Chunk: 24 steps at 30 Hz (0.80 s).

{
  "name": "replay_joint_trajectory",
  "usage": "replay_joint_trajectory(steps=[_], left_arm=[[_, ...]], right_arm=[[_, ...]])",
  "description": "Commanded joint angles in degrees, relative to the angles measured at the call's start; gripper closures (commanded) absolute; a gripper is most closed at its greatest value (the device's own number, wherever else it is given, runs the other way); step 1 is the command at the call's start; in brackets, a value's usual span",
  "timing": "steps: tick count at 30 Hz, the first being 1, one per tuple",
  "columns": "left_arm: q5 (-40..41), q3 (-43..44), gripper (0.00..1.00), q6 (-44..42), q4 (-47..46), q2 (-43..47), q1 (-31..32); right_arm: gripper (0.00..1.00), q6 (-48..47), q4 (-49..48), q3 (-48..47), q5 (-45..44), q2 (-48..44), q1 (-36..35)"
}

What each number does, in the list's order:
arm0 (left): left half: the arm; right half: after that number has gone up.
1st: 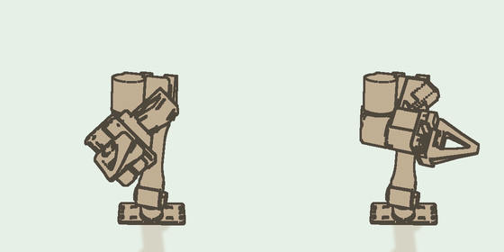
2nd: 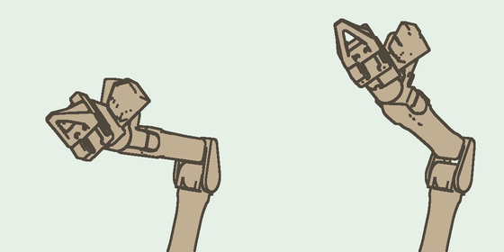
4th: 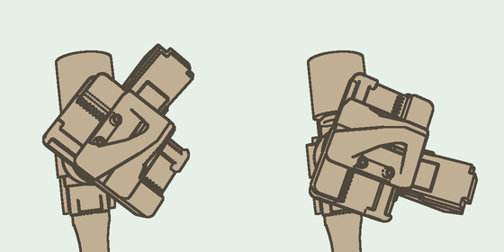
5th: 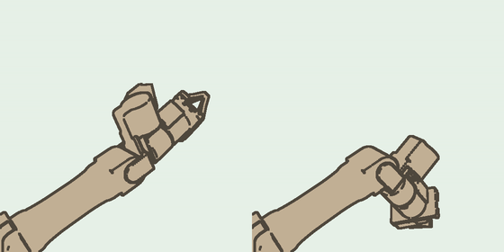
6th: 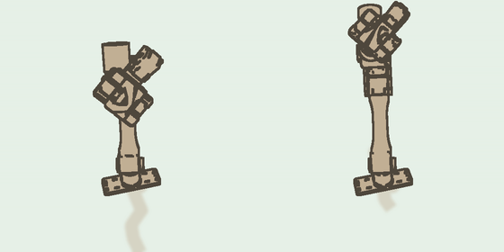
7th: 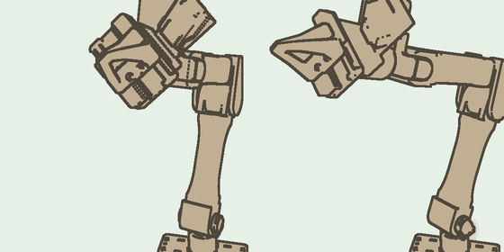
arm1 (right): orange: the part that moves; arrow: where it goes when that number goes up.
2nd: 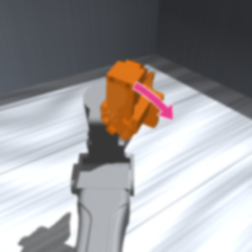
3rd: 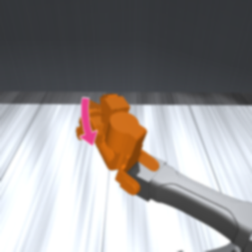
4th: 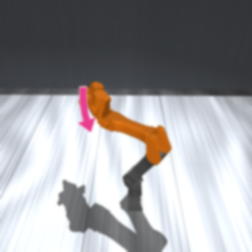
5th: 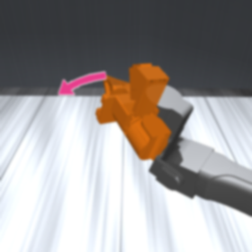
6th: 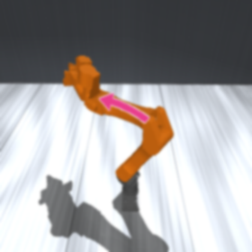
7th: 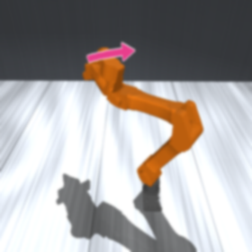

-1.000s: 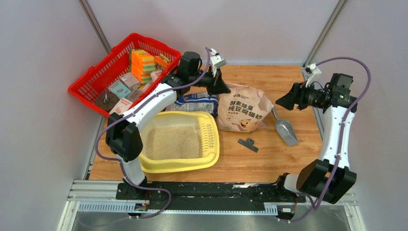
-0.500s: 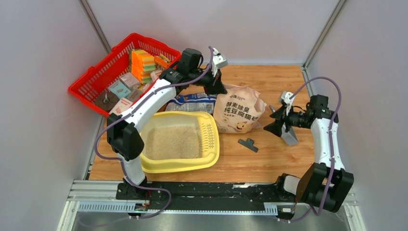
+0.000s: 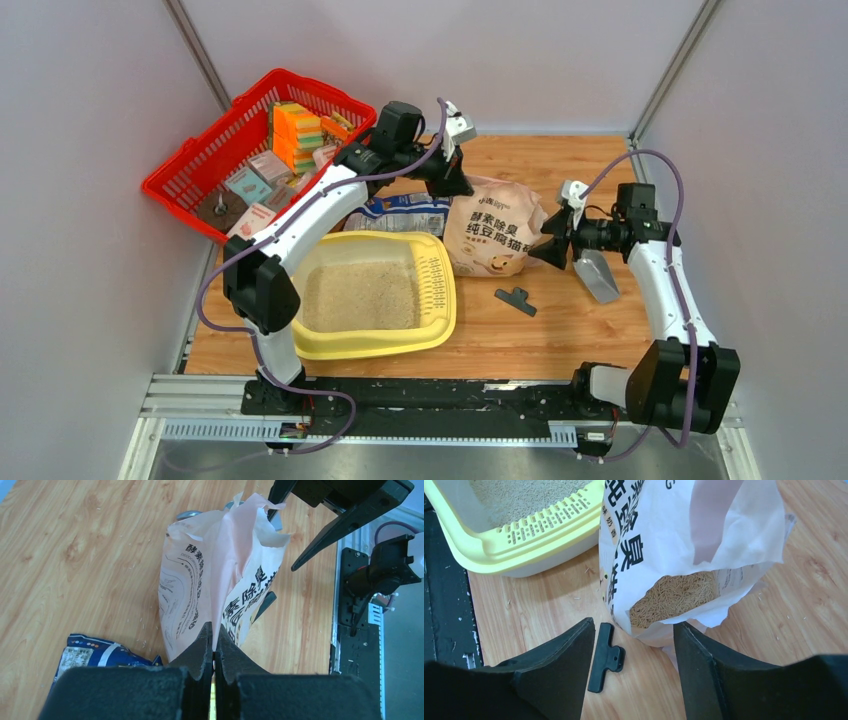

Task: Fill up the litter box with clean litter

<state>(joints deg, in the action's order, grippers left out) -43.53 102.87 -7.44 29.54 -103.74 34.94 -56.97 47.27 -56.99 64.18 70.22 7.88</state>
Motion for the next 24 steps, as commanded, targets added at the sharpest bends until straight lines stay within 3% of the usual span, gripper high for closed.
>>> replay_joint_trajectory(steps=[1,12,20,24], left_arm=[[0.0,1.8,0.97,-1.4,-0.9,4.1,-0.2],[0.1,-3.5,0.86,-4.2,1.0,7.2,-2.2],[0.7,-4.3,0.88,-4.1,1.0,7.5,-2.3],[1.1,-3.7,0.90,-4.1,1.3,7.5,-2.2]], right_arm=[[0.38,6.8,-8.2,-0.7,1.9,0.1,-1.0],[0.37,15.7,-18.2,2.3,-0.5,-0.3,-2.5],[0.36,24.0,-29.2,5.0,-2.9,1.0,-4.1],[0.36,21.6,-24.1,3.1,-6.2,0.1,-3.8]])
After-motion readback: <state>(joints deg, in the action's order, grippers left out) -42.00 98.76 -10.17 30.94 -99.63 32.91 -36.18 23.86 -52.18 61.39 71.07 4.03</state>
